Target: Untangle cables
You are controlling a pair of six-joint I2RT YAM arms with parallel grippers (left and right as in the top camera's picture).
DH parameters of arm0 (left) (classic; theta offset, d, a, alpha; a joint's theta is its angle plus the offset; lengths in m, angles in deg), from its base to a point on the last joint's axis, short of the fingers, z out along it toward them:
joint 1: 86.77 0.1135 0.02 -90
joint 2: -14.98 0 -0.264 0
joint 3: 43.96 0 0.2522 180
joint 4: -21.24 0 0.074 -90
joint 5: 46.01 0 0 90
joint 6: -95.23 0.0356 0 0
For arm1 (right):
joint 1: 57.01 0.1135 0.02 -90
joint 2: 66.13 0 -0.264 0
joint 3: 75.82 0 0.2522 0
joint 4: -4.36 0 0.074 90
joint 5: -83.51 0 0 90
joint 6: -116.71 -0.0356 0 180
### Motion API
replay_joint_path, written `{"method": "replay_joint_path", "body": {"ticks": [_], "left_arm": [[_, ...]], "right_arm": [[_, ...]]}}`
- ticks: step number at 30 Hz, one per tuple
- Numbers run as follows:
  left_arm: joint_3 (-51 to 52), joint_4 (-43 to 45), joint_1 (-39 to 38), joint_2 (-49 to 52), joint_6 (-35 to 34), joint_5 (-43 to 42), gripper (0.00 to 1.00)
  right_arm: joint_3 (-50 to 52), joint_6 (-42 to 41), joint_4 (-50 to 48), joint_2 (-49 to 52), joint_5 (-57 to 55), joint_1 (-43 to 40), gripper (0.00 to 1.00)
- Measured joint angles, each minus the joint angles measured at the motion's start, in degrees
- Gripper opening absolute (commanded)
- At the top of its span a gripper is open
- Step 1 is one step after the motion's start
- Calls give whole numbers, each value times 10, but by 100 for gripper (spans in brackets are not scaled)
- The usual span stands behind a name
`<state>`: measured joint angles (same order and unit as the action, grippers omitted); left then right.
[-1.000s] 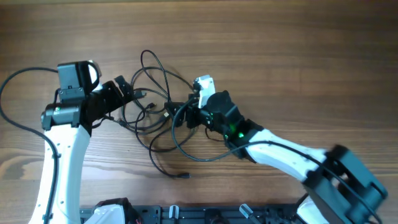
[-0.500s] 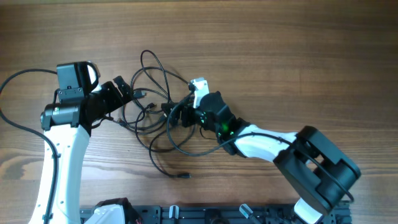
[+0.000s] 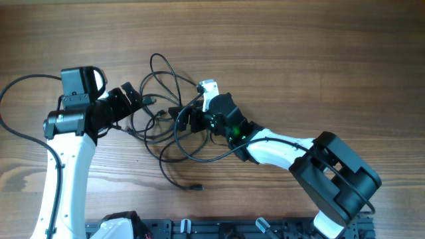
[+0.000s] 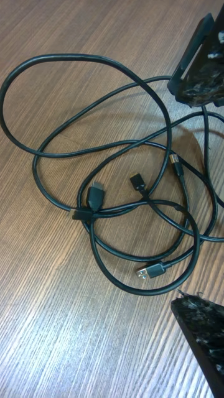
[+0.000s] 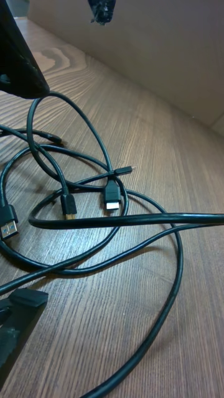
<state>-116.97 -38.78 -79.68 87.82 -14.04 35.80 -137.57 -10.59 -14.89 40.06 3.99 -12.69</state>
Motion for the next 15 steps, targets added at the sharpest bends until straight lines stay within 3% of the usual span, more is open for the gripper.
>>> {"method": "replay_joint_path", "body": {"ticks": [15], "left_arm": [[0,0,0,11,0,0,100]], "right_arm": [[0,0,12,0,-5,0,98]]}}
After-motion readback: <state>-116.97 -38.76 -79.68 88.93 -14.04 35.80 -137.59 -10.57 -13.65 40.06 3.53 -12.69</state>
